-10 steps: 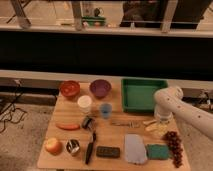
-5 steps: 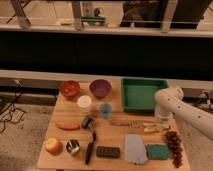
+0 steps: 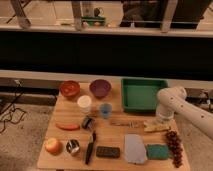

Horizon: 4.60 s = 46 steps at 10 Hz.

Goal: Place banana in plastic cup

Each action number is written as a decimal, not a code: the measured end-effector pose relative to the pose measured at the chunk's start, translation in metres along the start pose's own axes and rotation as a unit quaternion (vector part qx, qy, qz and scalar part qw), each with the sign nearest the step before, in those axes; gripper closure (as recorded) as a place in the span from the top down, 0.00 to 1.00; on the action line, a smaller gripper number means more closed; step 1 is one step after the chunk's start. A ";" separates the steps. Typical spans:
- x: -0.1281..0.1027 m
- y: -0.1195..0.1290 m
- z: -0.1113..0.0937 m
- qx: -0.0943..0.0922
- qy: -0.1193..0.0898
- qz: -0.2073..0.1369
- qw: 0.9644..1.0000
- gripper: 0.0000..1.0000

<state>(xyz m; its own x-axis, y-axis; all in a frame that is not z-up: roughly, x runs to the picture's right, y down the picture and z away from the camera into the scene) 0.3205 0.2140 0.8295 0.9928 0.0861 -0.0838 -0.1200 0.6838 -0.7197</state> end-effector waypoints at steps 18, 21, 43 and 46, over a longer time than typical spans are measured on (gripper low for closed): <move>-0.091 0.110 -0.145 0.028 -0.111 -0.200 0.973 0.12; -0.090 0.111 -0.145 0.028 -0.111 -0.199 0.973 0.12; -0.271 0.082 -0.158 0.047 -0.080 -0.370 0.925 0.12; -0.286 0.074 -0.154 0.046 -0.078 -0.375 0.922 0.12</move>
<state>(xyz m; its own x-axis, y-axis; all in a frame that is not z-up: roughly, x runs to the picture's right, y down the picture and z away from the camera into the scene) 0.0282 0.1286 0.6943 0.7844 -0.3391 0.5194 0.5942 0.6509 -0.4725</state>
